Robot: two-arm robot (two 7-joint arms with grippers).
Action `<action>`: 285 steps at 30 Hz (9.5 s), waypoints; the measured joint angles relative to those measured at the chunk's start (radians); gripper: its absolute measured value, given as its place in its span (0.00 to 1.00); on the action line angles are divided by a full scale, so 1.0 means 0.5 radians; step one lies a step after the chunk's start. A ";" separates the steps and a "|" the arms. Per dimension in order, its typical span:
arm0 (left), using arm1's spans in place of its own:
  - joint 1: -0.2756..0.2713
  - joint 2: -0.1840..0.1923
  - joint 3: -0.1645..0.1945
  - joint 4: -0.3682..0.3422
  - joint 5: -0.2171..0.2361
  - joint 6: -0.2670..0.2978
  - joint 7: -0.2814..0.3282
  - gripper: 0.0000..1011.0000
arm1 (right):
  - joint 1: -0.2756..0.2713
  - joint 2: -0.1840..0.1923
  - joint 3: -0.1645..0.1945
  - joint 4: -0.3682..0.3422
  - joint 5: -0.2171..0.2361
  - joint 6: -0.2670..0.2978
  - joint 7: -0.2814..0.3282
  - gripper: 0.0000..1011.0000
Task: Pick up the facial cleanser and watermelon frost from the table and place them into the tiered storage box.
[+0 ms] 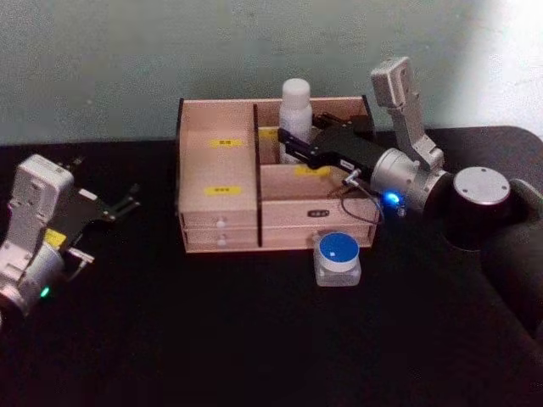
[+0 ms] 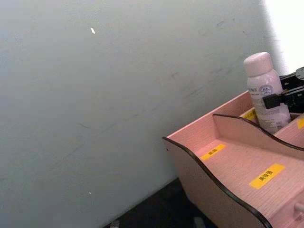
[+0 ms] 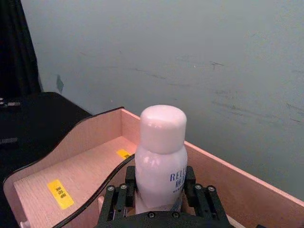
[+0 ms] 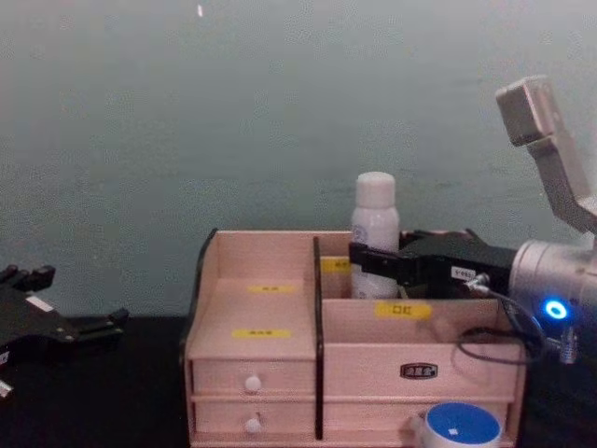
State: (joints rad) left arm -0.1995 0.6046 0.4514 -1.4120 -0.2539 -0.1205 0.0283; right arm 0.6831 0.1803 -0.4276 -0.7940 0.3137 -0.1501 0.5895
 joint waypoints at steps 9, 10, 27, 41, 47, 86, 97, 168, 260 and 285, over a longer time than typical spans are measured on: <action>0.000 0.000 0.000 0.000 0.000 0.000 0.000 0.99 | -0.001 0.001 0.000 -0.001 0.002 -0.002 0.000 0.86; 0.000 0.000 0.000 0.000 0.000 0.000 0.000 0.99 | -0.001 0.001 0.000 -0.001 0.002 -0.002 0.000 0.90; 0.000 0.000 0.000 0.000 0.000 0.000 0.000 0.99 | -0.001 0.001 0.000 -0.002 0.002 -0.002 0.001 0.99; 0.000 0.000 0.000 0.000 0.000 0.000 0.000 0.99 | -0.166 0.103 0.024 -0.343 -0.023 0.045 -0.058 0.99; 0.000 0.000 0.000 0.000 0.000 0.000 0.000 0.99 | -0.337 0.207 0.059 -0.655 0.019 0.121 -0.093 0.99; 0.000 0.000 0.000 0.000 0.000 0.000 0.000 0.99 | -1.143 0.837 0.110 -1.617 0.282 0.426 -0.120 0.99; 0.000 0.000 0.000 0.000 0.000 0.000 0.000 0.99 | -1.123 0.773 0.063 -1.572 0.168 0.499 -0.260 0.99; 0.000 0.000 0.000 0.000 0.000 0.000 0.000 0.99 | -0.995 0.652 -0.022 -1.267 0.156 0.579 -0.169 0.99; 0.000 0.000 0.000 0.000 0.000 0.000 0.000 0.99 | -0.934 0.597 -0.020 -1.159 0.159 0.565 -0.186 0.97; 0.000 0.000 0.000 0.000 0.000 0.000 0.000 0.99 | -0.934 0.597 -0.020 -1.160 0.162 0.563 -0.186 0.71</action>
State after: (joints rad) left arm -0.1995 0.6047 0.4513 -1.4120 -0.2539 -0.1205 0.0282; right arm 0.2160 0.4787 -0.4375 -1.3739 0.3947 0.1314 0.4964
